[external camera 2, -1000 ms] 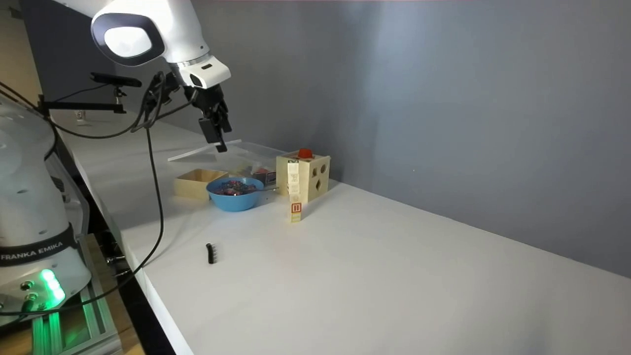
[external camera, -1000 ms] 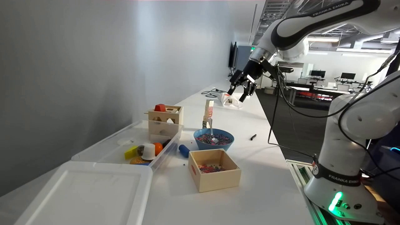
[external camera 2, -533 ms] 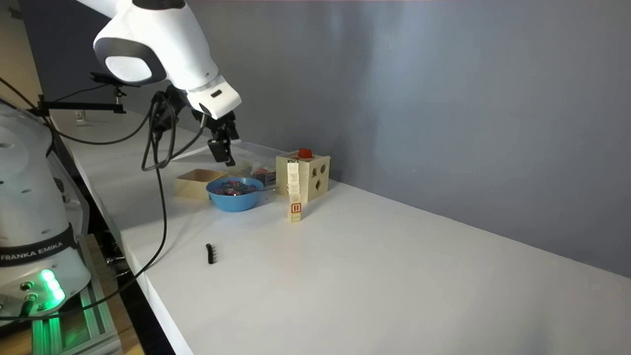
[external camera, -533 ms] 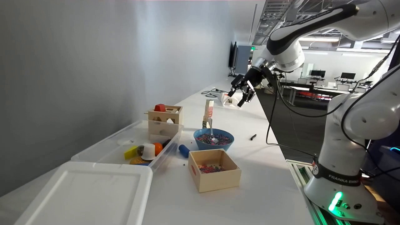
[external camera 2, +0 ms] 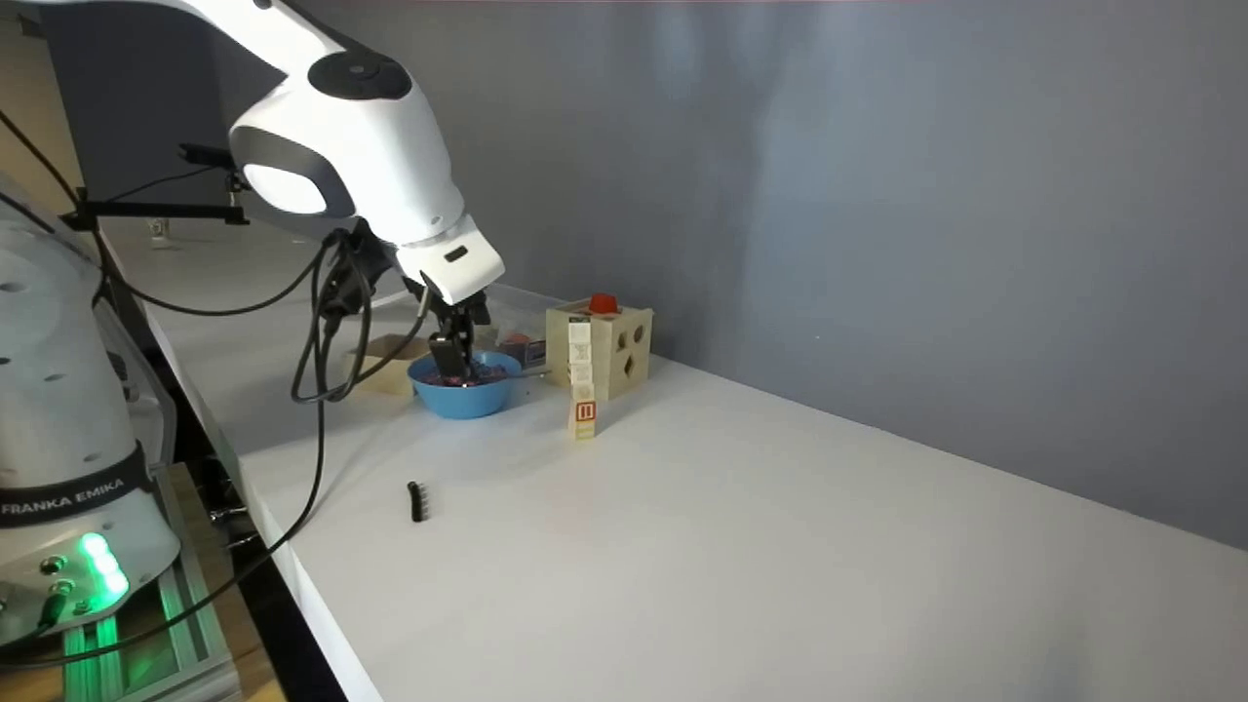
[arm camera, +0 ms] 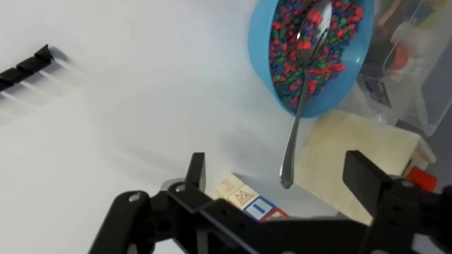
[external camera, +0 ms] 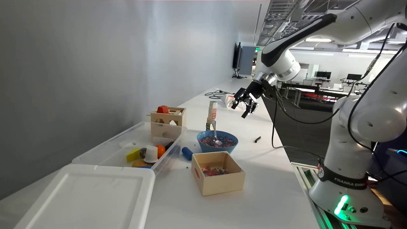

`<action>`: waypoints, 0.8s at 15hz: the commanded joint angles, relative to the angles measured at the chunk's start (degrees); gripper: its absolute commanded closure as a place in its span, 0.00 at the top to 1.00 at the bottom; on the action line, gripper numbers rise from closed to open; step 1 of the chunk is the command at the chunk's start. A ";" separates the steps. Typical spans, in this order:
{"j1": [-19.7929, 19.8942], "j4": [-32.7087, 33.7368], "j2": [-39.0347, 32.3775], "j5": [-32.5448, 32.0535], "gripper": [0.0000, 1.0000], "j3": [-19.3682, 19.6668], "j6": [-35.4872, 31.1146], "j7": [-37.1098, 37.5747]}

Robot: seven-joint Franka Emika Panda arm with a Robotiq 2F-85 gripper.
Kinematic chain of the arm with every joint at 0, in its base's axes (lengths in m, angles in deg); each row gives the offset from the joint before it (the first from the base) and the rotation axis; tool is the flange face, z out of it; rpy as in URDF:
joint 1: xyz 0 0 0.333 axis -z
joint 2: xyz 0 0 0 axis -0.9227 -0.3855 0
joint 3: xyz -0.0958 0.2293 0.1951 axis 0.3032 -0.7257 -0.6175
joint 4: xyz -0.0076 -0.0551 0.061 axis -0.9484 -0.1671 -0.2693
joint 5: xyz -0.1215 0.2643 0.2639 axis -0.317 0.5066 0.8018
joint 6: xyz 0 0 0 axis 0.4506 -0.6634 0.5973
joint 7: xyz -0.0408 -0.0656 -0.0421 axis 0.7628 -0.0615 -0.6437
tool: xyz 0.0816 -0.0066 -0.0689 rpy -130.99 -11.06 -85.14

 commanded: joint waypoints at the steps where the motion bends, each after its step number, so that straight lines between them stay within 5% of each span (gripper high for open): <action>1: 1.72 0.68 -2.15 1.29 1.00 -2.01 -1.04 -0.26; 12: -1.81 4.43 -11.46 15.79 1.00 1.85 -1.61 -14.89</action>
